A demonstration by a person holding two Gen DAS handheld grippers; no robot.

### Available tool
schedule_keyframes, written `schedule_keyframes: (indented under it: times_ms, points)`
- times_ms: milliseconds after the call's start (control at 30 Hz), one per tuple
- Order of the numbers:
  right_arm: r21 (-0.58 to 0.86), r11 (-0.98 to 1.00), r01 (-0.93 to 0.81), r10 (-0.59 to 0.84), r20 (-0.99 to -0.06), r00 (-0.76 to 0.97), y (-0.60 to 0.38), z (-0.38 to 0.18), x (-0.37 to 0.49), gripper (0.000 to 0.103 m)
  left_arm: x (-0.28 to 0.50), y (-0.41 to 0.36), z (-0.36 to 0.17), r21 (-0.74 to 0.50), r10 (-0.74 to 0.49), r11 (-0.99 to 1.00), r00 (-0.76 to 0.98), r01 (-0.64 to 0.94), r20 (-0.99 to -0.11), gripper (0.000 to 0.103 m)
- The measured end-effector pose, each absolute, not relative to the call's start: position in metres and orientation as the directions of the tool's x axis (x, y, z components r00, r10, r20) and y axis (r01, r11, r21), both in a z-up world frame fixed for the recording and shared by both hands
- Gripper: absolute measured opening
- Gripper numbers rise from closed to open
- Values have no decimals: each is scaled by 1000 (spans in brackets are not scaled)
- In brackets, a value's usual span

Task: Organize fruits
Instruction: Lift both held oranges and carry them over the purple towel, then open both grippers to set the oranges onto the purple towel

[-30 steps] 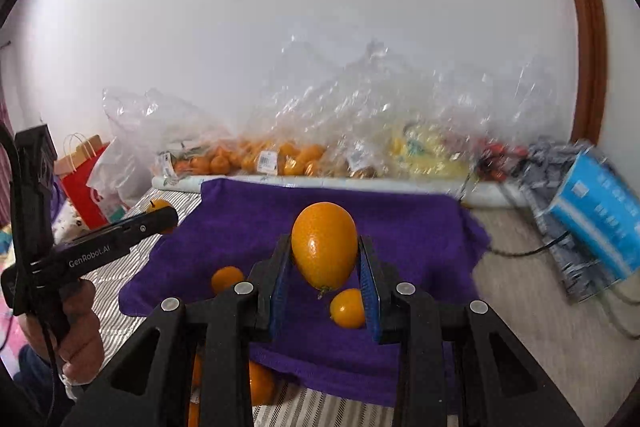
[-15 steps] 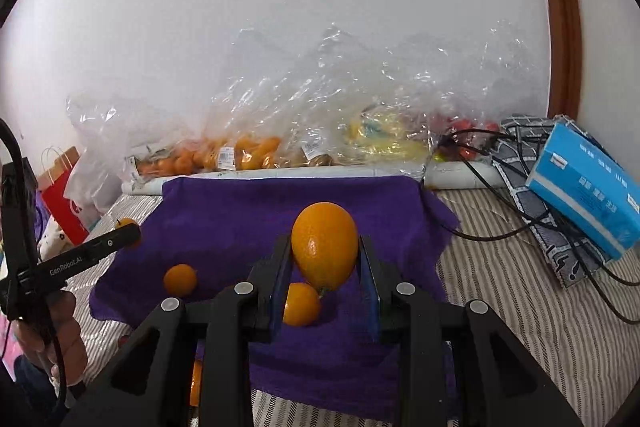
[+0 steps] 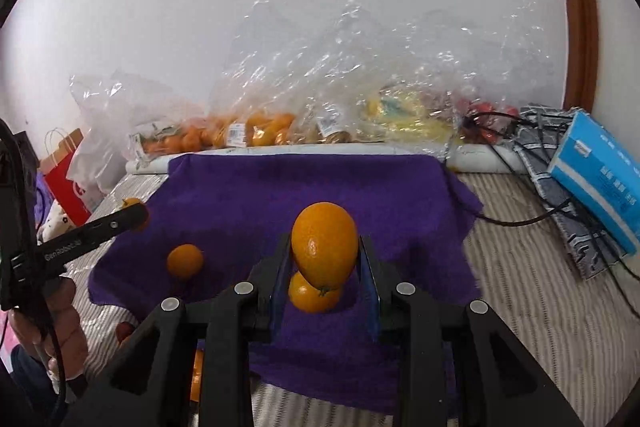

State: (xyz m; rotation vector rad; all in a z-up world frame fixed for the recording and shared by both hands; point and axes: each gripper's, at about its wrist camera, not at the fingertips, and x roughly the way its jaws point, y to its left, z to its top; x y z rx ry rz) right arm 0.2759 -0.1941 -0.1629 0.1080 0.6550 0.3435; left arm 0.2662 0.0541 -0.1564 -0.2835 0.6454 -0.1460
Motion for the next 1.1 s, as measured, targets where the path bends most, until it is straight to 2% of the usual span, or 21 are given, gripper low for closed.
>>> schedule_keyframes:
  times_ms: [167,300,900,1100]
  points:
    - [151,938,-313,338,-610,717,-175,-172,277,32,267,50,-158,-286,-217,957,785,53,-580,31]
    - [163,932,-323,350,-630,693,-171,-177,278,32,267,50,-158,-285,-215,957,786,52,-579,31]
    - [128,936,-327,330,-643,691,-168,-181,281,32,274,48,-167,-275,-214,960,761,48,-612,31]
    - [150,941,-303,325,-652,686,-172,-183,285,35,274,48,-168,-272,-214,961,760,50,-614,31]
